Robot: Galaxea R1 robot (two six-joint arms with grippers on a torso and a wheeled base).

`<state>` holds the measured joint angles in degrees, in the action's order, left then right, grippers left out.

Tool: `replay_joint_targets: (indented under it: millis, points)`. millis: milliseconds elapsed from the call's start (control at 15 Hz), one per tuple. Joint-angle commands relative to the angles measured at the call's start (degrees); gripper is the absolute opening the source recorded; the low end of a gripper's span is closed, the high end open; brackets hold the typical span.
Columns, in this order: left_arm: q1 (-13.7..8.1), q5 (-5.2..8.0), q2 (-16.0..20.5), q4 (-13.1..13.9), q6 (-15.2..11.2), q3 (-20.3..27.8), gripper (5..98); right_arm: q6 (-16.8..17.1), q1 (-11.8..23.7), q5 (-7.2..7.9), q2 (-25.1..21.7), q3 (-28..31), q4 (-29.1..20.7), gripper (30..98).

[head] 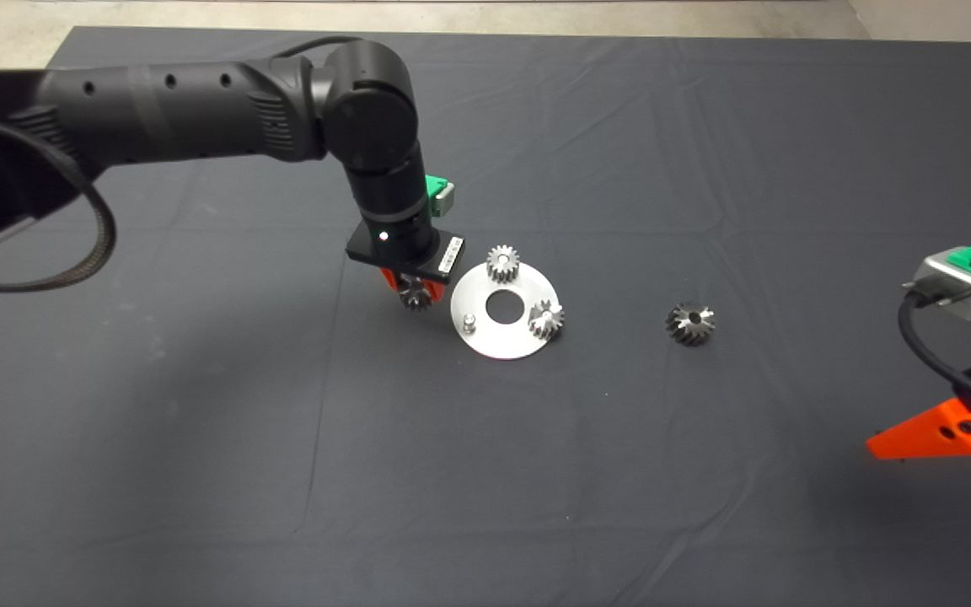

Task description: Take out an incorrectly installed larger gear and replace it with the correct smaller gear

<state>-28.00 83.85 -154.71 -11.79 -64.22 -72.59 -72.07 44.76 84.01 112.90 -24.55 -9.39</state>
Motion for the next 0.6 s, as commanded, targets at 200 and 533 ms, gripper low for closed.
replay_joint_targets:
  millis: [200, 533]
  points:
    - [-2.32, -0.18, -0.99, 0.19, -3.41, 4.49, 35.2, 0.0, 1.07, -0.07, 0.01, 0.31, -1.95, 97.6]
    - [-2.15, 0.09, -4.51, -0.34, -4.86, 3.55, 34.9, 0.0, 1.03, -0.07, 0.01, 0.31, -1.95, 97.6]
